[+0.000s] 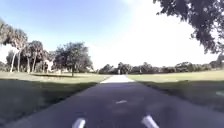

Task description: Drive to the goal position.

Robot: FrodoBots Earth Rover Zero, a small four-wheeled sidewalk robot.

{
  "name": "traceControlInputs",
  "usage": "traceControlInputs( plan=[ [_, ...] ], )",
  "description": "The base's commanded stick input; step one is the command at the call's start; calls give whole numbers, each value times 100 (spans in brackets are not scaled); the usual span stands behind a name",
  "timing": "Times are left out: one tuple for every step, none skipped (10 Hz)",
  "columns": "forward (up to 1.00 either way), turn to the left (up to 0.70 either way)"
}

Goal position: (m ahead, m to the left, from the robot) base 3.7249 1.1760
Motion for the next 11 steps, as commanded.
traceControlInputs(
  plan=[
    [85,0],
    [85,0],
    [85,0],
    [85,0],
    [85,0],
    [85,0],
    [85,0],
    [85,0],
    [85,0],
    [85,0],
    [85,0]
  ],
)
